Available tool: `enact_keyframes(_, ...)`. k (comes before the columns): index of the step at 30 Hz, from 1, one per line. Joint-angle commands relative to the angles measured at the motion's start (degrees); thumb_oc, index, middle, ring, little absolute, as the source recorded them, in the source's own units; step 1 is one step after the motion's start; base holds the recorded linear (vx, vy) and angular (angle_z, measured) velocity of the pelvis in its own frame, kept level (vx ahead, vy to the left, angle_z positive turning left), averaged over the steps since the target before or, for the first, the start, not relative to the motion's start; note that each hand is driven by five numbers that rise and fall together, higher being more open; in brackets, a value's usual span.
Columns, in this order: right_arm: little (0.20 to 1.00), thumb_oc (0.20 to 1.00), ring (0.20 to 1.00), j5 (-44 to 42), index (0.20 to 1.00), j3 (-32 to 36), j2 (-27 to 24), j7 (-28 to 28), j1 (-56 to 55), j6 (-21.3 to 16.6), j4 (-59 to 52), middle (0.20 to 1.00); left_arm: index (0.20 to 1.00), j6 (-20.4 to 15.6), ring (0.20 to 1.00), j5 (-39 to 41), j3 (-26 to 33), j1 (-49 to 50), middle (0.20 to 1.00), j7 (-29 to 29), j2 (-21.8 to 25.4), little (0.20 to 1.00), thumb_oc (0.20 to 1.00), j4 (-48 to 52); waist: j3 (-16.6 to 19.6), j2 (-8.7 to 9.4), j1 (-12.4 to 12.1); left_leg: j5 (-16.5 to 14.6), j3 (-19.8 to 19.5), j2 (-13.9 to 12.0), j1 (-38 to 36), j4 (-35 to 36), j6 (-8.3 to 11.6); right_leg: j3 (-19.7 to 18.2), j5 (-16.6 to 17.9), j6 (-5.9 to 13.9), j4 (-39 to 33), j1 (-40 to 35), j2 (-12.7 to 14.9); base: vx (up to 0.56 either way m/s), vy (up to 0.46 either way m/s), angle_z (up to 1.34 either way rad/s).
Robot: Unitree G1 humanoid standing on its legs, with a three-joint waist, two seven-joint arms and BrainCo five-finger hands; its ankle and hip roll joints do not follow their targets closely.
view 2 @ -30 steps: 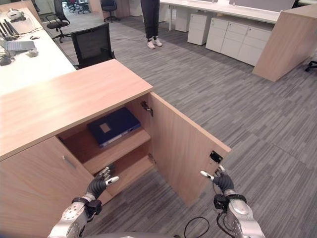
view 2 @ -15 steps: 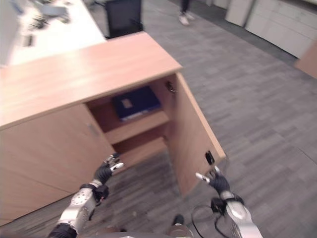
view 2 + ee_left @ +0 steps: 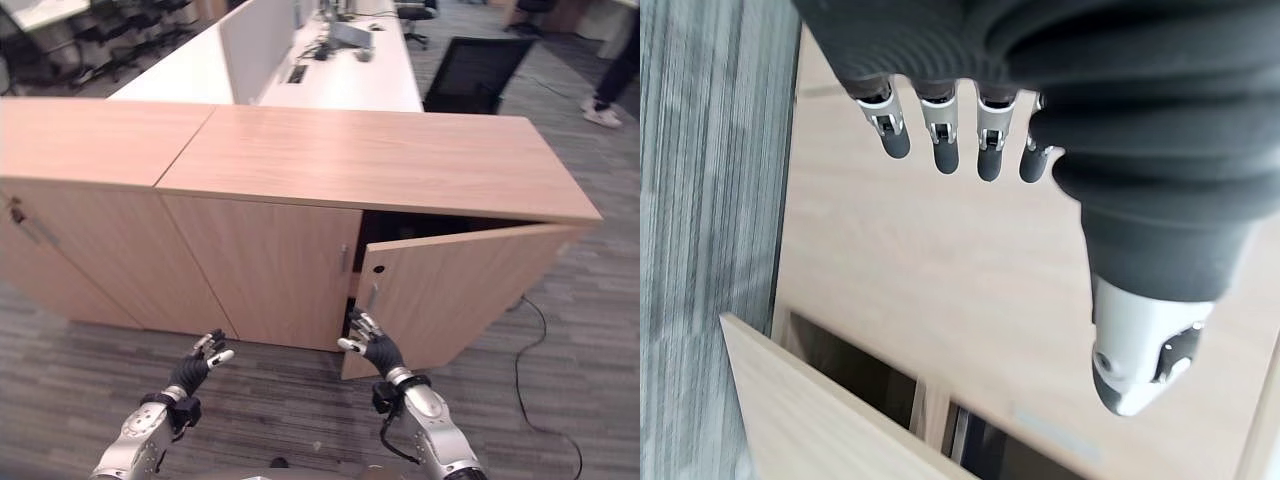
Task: Put the empty folder in the office cabinet
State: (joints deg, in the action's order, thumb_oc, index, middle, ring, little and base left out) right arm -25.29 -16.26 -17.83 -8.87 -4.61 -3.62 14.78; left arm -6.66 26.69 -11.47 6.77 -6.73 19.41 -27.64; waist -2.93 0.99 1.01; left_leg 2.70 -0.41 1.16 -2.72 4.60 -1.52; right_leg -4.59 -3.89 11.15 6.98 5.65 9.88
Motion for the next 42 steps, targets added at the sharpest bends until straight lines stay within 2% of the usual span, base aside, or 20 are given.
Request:
enact_keyframes(1,1.000,1.000,1.000,-0.79,1.000,1.53,-0.14,0.49,3.44,-3.05,-1.55,1.000,1.000,-3.08,1.000,-0.16,-0.51,-4.54,1.000,-0.18,-0.28,1.000,1.000,2.49,-1.75,0.34,-0.90,-6.45,-1.96,-3.23,-1.72,-3.78,3.91,8.70,1.67,-0.84,-4.13,-6.91,-0.19,-0.01,-0.112,0.48)
enact_keyframes(7,1.000,1.000,1.000,1.19,1.000,3.58,-2.05,2.29,5.29,-3.60,0.65,1.000,1.000,-2.67,1.000,0.56,-0.17,-1.98,1.000,-0.51,-1.04,1.000,1.000,4.24,0.74,0.62,-2.50,-4.92,-3.35,-4.05,-3.35,-0.46,5.28,13.39,2.96,-1.20,-11.18,-12.87,-1.52,0.06,-0.080,0.40)
enact_keyframes(12,1.000,1.000,1.000,0.74,1.000,9.73,-5.28,6.37,10.20,-5.19,4.63,1.000,1.000,-2.45,1.000,0.57,-0.79,-0.27,1.000,-2.13,0.35,1.000,1.000,6.04,1.16,0.80,-3.88,-4.46,-4.86,-4.70,-3.44,0.02,6.27,15.65,2.60,-1.68,-11.87,-14.06,-2.18,0.03,-0.075,0.25)
enact_keyframes(18,1.000,1.000,1.000,-1.68,1.000,14.10,-10.55,8.77,16.11,-6.24,9.70,1.000,1.000,-2.19,1.000,2.15,-0.93,0.61,1.000,-3.41,1.93,1.000,1.000,7.27,1.11,0.85,-4.97,-4.15,-6.63,-5.00,-3.08,-0.04,6.83,17.42,2.20,-2.17,-11.95,-14.64,-2.66,0.00,-0.053,0.14)
enact_keyframes(27,1.000,1.000,1.000,-2.87,1.000,13.54,-16.87,8.79,22.59,-5.25,17.76,1.000,1.000,-1.90,1.000,3.76,-1.36,0.91,1.000,-4.11,3.36,1.000,1.000,7.95,0.93,0.78,-5.96,-4.02,-7.98,-5.21,-2.83,-0.11,7.37,19.13,1.78,-2.77,-11.91,-15.31,-3.23,0.01,-0.037,0.13)
enact_keyframes(36,1.000,1.000,1.000,-3.75,1.000,12.21,-17.92,8.30,25.55,-4.29,21.48,1.000,1.000,-1.60,1.000,4.02,-2.79,0.34,1.000,-4.13,3.37,1.000,1.000,8.14,1.02,0.50,-6.05,-4.07,-9.49,-5.13,-2.50,-0.22,7.53,19.89,1.32,-3.09,-11.69,-15.75,-3.27,0.01,-0.015,0.10)
enact_keyframes(42,1.000,1.000,1.000,-4.66,1.000,12.20,-15.55,8.63,25.22,-4.50,21.18,1.000,1.000,-1.34,1.000,4.04,-3.05,0.37,1.000,-3.93,3.00,1.000,1.000,8.23,1.07,0.33,-5.67,-4.32,-9.55,-5.16,-2.91,-0.26,7.41,20.01,1.26,-3.16,-11.36,-15.96,-3.16,0.00,-0.001,0.01)
